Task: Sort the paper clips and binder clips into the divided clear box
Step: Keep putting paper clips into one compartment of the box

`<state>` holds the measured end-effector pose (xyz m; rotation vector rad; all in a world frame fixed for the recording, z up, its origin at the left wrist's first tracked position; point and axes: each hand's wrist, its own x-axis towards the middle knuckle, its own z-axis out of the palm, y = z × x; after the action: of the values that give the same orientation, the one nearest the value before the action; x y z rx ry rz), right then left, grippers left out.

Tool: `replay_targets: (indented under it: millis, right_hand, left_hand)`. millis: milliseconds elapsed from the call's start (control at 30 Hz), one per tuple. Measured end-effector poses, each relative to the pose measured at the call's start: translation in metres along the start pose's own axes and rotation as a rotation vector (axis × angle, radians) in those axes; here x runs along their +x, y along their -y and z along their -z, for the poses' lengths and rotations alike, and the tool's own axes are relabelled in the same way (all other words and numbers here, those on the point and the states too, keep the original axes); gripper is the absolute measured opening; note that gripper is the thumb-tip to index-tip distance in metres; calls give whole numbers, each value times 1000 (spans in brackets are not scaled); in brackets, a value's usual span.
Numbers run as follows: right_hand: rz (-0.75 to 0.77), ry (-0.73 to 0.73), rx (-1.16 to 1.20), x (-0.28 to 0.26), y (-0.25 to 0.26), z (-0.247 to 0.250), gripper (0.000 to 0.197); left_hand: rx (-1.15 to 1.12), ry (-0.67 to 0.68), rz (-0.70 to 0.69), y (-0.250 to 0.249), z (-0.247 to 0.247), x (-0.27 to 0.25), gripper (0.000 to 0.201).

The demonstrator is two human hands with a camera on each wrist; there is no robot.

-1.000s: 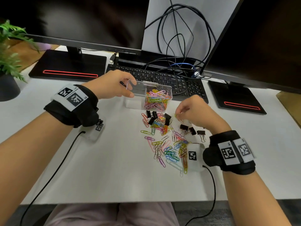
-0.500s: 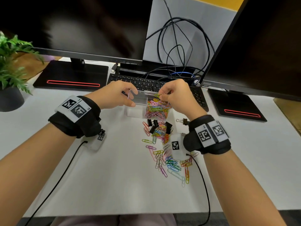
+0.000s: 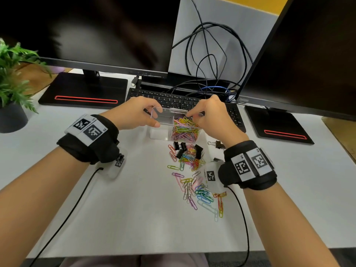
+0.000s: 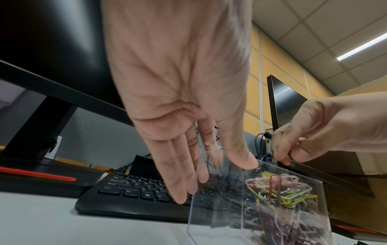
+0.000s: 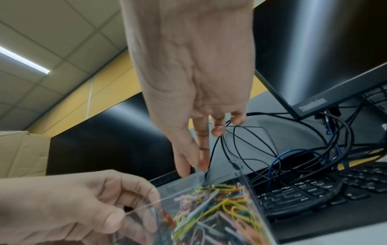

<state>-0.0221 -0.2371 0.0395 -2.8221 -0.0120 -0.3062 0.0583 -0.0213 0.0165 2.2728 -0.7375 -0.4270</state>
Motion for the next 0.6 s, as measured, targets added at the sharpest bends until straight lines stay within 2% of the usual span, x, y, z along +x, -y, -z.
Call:
replay_targets:
  millis: [100, 300, 400, 500, 600]
  right_hand:
    - [63, 88, -98, -2, 0, -7, 42]
    - [30, 150, -139, -4, -5, -13, 46]
    - [-19, 136, -21, -11, -8, -5, 46]
    - [-146, 40, 189, -23, -25, 7, 45]
    - [-251, -5, 262, -41, -44, 22, 34]
  left_hand:
    - [6, 0, 2, -1, 0, 0, 41]
    - [1, 1, 7, -3, 0, -1, 41]
    - [-5, 4, 9, -3, 0, -1, 40]
    - [-11, 0, 9, -2, -1, -2, 40]
    - [-14, -4, 11, -3, -1, -2, 40]
